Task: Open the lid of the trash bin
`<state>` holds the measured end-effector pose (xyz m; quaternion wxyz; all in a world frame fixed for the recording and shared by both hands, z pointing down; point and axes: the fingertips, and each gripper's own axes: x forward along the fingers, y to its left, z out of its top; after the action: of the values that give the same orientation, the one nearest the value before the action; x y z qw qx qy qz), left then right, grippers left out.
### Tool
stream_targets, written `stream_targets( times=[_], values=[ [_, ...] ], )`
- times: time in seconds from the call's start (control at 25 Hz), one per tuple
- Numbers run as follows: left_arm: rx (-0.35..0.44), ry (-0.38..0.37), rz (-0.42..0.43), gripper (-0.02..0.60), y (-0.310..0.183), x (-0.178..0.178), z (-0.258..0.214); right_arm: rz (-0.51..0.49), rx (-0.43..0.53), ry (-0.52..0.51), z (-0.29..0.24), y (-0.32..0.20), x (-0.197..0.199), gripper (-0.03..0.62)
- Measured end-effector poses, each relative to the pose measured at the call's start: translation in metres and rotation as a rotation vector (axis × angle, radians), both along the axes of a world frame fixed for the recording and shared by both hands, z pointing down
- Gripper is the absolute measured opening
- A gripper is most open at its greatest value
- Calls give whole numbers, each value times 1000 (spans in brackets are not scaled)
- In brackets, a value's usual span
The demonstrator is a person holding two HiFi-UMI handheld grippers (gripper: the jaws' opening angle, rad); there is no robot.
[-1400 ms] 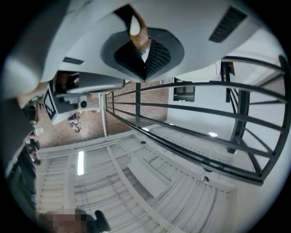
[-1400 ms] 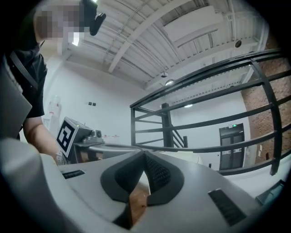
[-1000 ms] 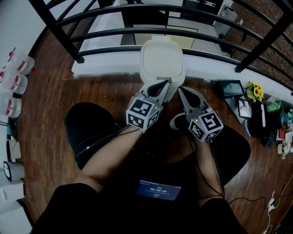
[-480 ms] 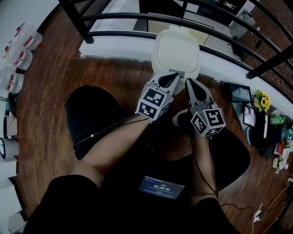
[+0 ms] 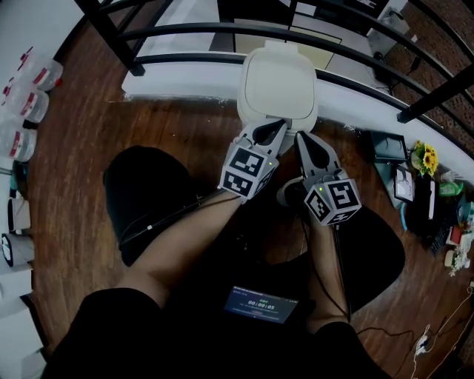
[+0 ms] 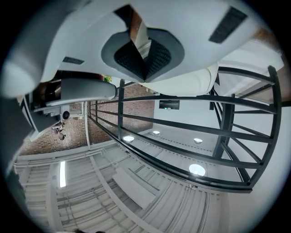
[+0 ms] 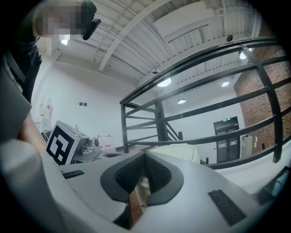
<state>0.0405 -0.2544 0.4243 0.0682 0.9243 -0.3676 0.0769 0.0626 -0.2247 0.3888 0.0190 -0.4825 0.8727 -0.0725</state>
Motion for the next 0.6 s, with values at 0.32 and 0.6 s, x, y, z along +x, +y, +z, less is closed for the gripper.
stream_targets(
  times=[0.32,0.6],
  values=[
    [-4,-53,-42,34,-9,3,17,16,-10,-12,7,-2,13,29],
    [-8,-78,-57,34,-8,7,21,12,-14,-23,9,-1,16,29]
  ],
)
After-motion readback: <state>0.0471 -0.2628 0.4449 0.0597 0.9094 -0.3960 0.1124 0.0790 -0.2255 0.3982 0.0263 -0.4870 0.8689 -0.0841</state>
